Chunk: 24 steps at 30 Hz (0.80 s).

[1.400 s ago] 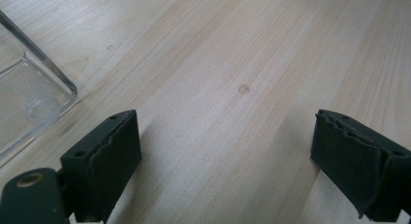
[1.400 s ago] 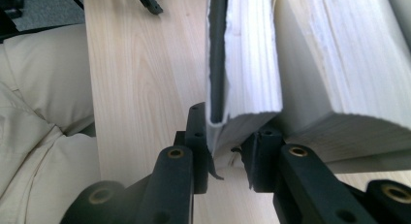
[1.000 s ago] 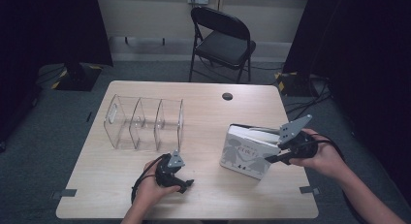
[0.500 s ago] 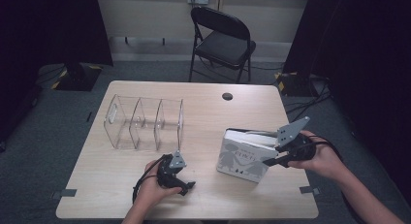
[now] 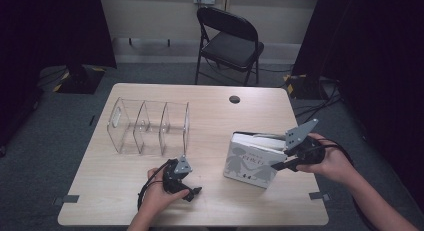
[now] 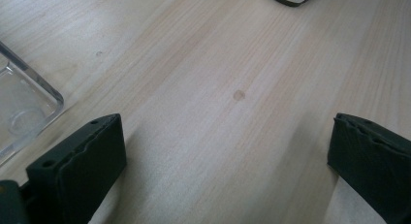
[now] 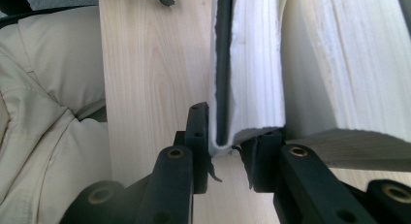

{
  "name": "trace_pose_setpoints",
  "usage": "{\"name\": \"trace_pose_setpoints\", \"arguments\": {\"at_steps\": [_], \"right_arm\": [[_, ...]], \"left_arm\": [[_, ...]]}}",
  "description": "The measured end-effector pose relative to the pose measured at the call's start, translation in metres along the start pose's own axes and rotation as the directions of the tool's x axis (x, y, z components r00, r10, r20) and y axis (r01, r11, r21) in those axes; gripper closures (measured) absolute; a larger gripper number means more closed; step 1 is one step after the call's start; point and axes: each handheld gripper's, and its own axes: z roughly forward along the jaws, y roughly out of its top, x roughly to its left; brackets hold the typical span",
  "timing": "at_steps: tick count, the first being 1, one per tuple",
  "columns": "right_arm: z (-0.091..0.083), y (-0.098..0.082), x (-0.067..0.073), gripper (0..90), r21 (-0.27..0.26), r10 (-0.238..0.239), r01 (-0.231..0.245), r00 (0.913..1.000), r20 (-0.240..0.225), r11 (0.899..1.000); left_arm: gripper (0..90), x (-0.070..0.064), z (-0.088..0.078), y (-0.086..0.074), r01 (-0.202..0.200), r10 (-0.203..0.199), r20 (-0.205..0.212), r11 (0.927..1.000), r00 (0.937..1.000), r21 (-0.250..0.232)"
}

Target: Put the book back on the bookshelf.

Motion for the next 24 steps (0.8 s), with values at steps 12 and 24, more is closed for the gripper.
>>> {"name": "trace_pose_setpoints", "arguments": {"at_steps": [12,24], "right_arm": [[0.0,-0.001,-0.002,74.9,-0.006,0.017,-0.017,0.9998,-0.003,1.0],[0.0,-0.003,-0.002,74.3,-0.014,0.054,-0.054,0.9985,0.005,0.998]], "left_arm": [[1.0,-0.001,0.0,0.011,-0.008,0.007,0.007,0.9955,0.9999,0.094],[17.0,-0.005,-0.015,0.034,-0.051,0.041,0.058,0.9809,0.9975,0.188]]}}
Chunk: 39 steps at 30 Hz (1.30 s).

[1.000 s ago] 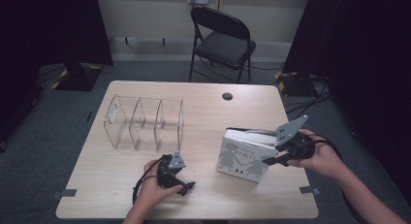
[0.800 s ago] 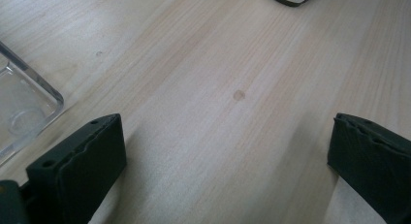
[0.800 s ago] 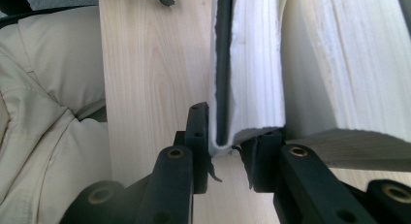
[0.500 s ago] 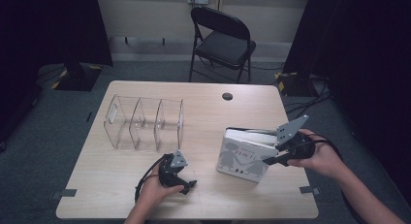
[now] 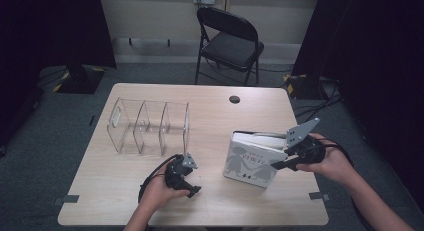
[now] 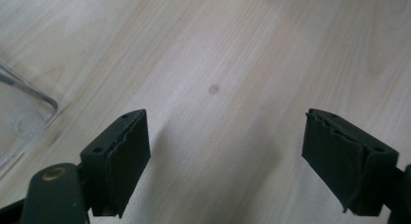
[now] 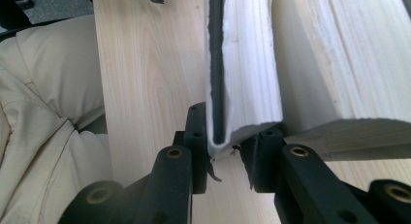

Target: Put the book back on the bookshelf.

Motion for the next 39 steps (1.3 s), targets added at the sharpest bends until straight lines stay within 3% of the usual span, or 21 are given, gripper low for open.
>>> {"name": "trace_pose_setpoints", "arguments": {"at_steps": [5,8,15,28,33,38,39], "right_arm": [[0.0,0.001,0.0,74.0,0.011,0.007,-0.007,1.0,-0.002,1.0],[0.0,0.002,0.0,73.3,0.012,0.02,-0.02,0.9998,0.004,1.0],[0.0,0.0,0.0,71.6,0.001,0.026,-0.026,0.9996,0.005,1.0],[-0.002,-0.001,0.002,67.7,0.001,0.027,-0.027,0.9994,0.019,1.0],[-0.002,-0.001,0.002,65.8,-0.004,0.028,-0.028,0.9994,0.02,1.0],[-0.001,-0.003,0.001,62.9,0.004,0.031,-0.031,0.9993,0.022,1.0],[-0.001,-0.003,0.001,62.9,0.003,0.033,-0.033,0.9993,0.017,0.999]], "left_arm": [[17.4,-0.003,-0.003,0.009,-0.022,0.022,0.009,0.9997,0.9997,-0.008],[18.2,-0.005,-0.005,0.019,-0.061,0.061,0.019,0.9978,0.998,0.025],[18.7,-0.007,-0.008,0.036,-0.096,0.095,0.03,0.9946,0.995,0.038],[18.7,-0.009,-0.014,0.062,-0.139,0.137,0.039,0.9885,0.9898,0.059],[18.8,-0.01,-0.02,0.074,-0.168,0.166,0.025,0.9823,0.9858,0.084],[19.2,-0.008,-0.022,0.083,-0.178,0.176,0.027,0.9809,0.984,0.079],[19.2,-0.008,-0.022,0.086,-0.166,0.164,0.031,0.9833,0.9859,0.074]]}}
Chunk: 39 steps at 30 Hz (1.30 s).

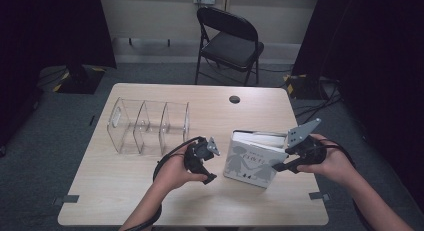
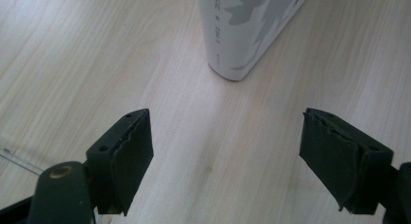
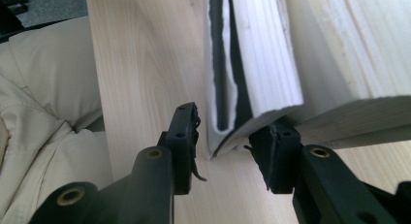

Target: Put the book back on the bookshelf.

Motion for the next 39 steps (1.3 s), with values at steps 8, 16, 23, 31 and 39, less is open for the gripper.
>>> {"name": "trace_pose_setpoints", "arguments": {"at_steps": [8,16,23,31,39], "right_arm": [[-0.001,-0.004,-0.001,59.4,-0.005,0.004,-0.004,1.0,0.005,1.0],[-0.001,-0.007,-0.002,56.0,-0.012,0.013,-0.013,0.9999,0.004,1.0],[-0.001,-0.009,-0.002,54.7,-0.007,0.015,-0.014,0.9999,0.009,1.0],[-0.001,-0.012,-0.004,52.0,-0.009,0.019,-0.019,0.9996,0.02,1.0],[-0.001,-0.016,-0.006,49.6,0.002,0.029,-0.029,0.9994,0.02,1.0]], "left_arm": [[19.2,0.002,-0.007,0.009,-0.003,0.003,0.005,1.0,1.0,0.002],[18.8,0.004,-0.016,0.021,-0.017,0.017,0.009,0.9998,0.9998,-0.003],[18.9,0.007,-0.021,0.032,-0.037,0.037,0.012,0.9992,0.9992,0.011],[18.1,0.009,-0.022,0.045,-0.055,0.055,0.013,0.9985,0.9984,0.0],[18.1,0.015,-0.019,0.053,-0.047,0.047,-0.001,0.9989,0.9989,0.005]]}}
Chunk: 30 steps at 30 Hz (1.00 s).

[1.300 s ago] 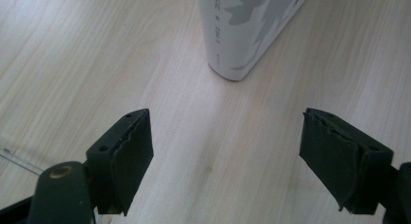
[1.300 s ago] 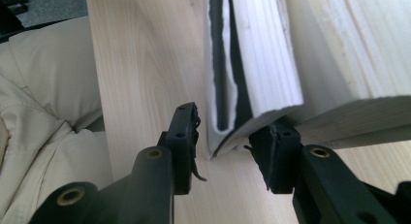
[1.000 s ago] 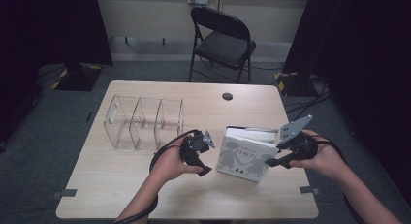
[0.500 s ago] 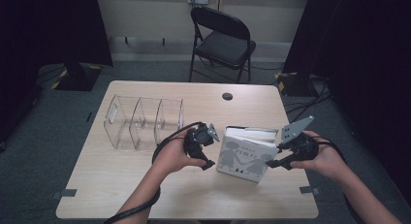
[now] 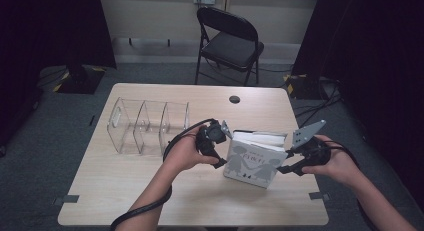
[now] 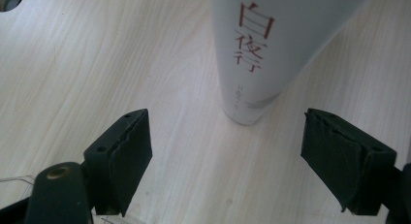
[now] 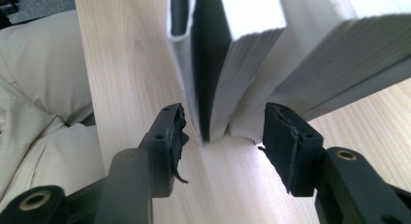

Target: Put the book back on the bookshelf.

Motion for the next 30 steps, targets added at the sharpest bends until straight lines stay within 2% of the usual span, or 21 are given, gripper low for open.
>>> {"name": "trace_pose_setpoints", "arguments": {"at_steps": [6,7,8,10,12,13,19,24,25,27,30], "right_arm": [[0.0,-0.003,0.001,48.8,-0.001,-0.008,0.008,1.0,0.001,1.0],[0.0,-0.004,0.001,48.9,-0.006,-0.01,0.01,0.9999,0.004,1.0],[-0.001,-0.004,0.001,48.8,0.007,-0.005,0.005,1.0,0.006,1.0],[0.001,-0.006,0.001,48.3,0.0,-0.009,0.009,0.9999,0.005,1.0],[0.001,-0.006,0.001,48.2,0.003,-0.003,0.003,1.0,0.002,1.0],[0.001,-0.007,0.001,48.2,0.008,-0.003,0.003,1.0,0.009,1.0],[0.002,-0.009,0.0,48.1,-0.003,0.003,-0.003,1.0,0.004,1.0],[0.002,-0.01,0.0,48.0,-0.008,-0.003,0.003,1.0,0.003,1.0],[0.002,-0.009,0.0,48.1,-0.008,0.002,-0.002,1.0,0.003,1.0],[0.002,-0.01,0.0,48.1,-0.011,0.002,-0.002,1.0,-0.004,1.0],[0.002,-0.01,0.001,48.1,-0.002,0.005,-0.005,1.0,0.005,1.0]], "left_arm": [[18.2,0.0,0.0,0.006,-0.018,0.018,0.003,0.9998,0.9998,-0.008],[18.2,-0.001,0.0,0.007,-0.02,0.021,0.011,0.9996,0.9997,-0.021],[18.2,-0.001,0.0,0.008,-0.031,0.031,0.009,0.9994,0.9995,-0.018],[18.2,-0.001,0.0,0.01,-0.024,0.024,0.012,0.9996,0.9996,-0.014],[18.2,0.0,-0.001,0.012,-0.035,0.035,0.005,0.9993,0.9994,-0.014],[18.2,0.0,-0.002,0.014,-0.026,0.026,0.016,0.9995,0.9995,-0.021],[18.2,-0.001,-0.004,0.021,-0.052,0.052,0.019,0.9983,0.9985,-0.028],[18.1,-0.002,-0.004,0.027,-0.052,0.052,0.02,0.9977,0.9984,-0.044],[18.1,-0.004,-0.004,0.03,-0.07,0.071,0.025,0.9966,0.9972,-0.043],[18.1,-0.005,-0.004,0.033,-0.082,0.083,0.021,0.996,0.9964,-0.036],[17.7,-0.006,-0.004,0.035,-0.075,0.076,0.025,0.9965,0.9968,-0.038]]}}
